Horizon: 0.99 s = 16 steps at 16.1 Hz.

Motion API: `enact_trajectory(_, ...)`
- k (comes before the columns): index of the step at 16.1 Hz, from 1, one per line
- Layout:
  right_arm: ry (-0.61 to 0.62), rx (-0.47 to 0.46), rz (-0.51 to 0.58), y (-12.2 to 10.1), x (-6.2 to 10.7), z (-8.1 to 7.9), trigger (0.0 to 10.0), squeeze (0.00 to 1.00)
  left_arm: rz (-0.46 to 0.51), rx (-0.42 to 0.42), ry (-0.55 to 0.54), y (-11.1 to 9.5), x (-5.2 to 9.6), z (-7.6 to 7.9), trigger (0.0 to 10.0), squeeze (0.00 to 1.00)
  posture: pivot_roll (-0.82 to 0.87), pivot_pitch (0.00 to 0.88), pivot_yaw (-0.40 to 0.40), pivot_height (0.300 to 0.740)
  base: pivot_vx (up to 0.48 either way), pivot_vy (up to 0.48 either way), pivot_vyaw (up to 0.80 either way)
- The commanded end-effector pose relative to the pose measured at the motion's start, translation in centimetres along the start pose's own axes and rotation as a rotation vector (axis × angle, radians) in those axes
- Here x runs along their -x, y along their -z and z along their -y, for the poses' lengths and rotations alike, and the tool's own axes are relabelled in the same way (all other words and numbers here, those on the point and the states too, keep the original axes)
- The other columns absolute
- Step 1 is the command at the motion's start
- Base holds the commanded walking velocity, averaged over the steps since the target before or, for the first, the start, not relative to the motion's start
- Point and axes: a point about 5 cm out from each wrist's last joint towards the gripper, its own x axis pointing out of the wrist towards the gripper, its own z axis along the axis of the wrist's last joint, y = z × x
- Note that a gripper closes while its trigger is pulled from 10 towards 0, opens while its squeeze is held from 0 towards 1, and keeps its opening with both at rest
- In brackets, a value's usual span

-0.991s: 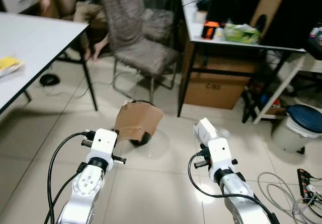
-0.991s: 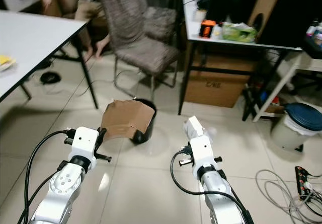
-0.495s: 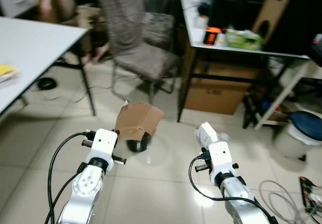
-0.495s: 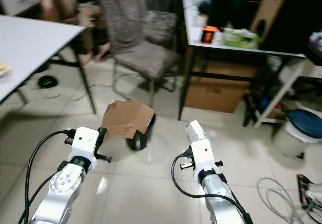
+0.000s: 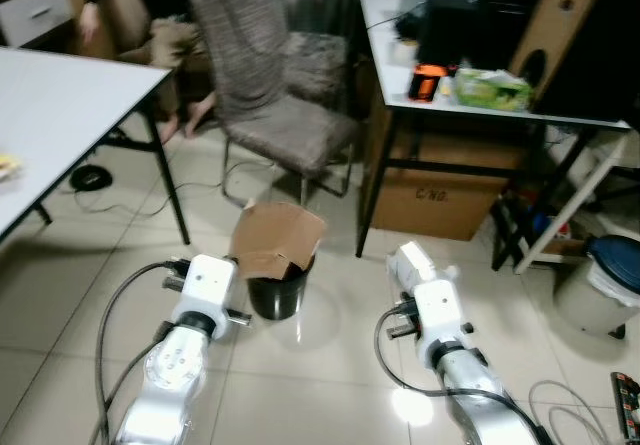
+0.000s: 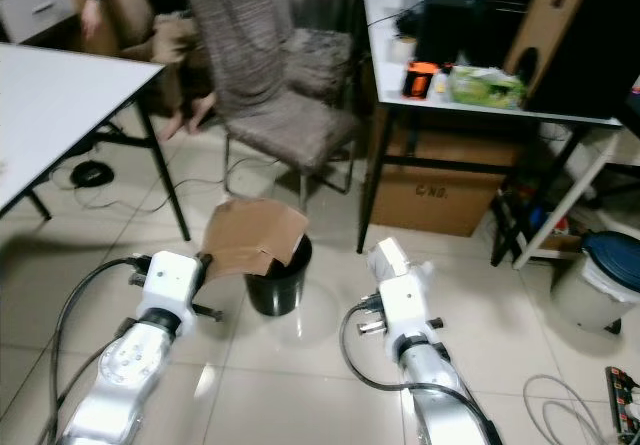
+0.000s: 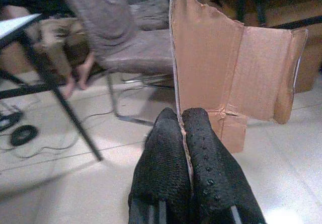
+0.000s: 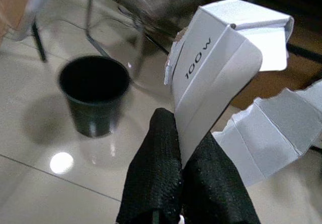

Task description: Picking trash to rubbish bin

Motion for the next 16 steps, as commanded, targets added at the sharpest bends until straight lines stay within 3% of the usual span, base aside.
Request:
enact_trajectory(1,0.003,-0.009,0.015,-0.4,-0.2,0.0,10.0,0.00,0.005,-0.019,-0.009,-0.2,-0.1,-0.6,10.0,0.00,-0.02,0.000,-0.051,0.740,0.352,0.000,0.00)
enact_trajectory(4,-0.015,0.021,0.016,-0.6,-0.4,-0.3,10.0,0.00,0.002,-0.020,-0.013,-0.2,-0.1,-0.8,10.0,0.00,-0.02,0.000,-0.050,0.740,0.355,0.000,0.00)
enact_trajectory(8,-0.039,0.049,0.012,-0.6,-0.8,-0.7,10.0,0.00,-0.004,-0.021,-0.007,-0.1,-0.4,-0.7,10.0,0.00,-0.01,0.000,-0.044,0.740,0.354,0.000,0.80)
enact_trajectory(10,-0.019,0.013,0.013,-0.5,-0.9,-0.6,10.0,0.00,-0.016,-0.013,-0.004,0.2,-0.4,-0.6,10.0,0.00,-0.01,0.000,-0.038,0.740,0.356,0.000,0.00)
enact_trajectory(14,-0.046,0.093,0.010,0.0,-1.0,-1.5,10.0,0.00,-0.050,0.014,-0.011,1.1,-0.2,-0.5,10.0,0.00,-0.02,0.000,-0.035,0.740,0.355,0.000,0.00)
enact_trajectory(16,-0.042,0.088,0.005,0.2,-0.9,-1.5,10.0,0.00,-0.060,0.002,0.006,1.5,-0.2,-0.2,10.0,0.00,-0.02,0.000,-0.039,0.740,0.352,0.000,0.00)
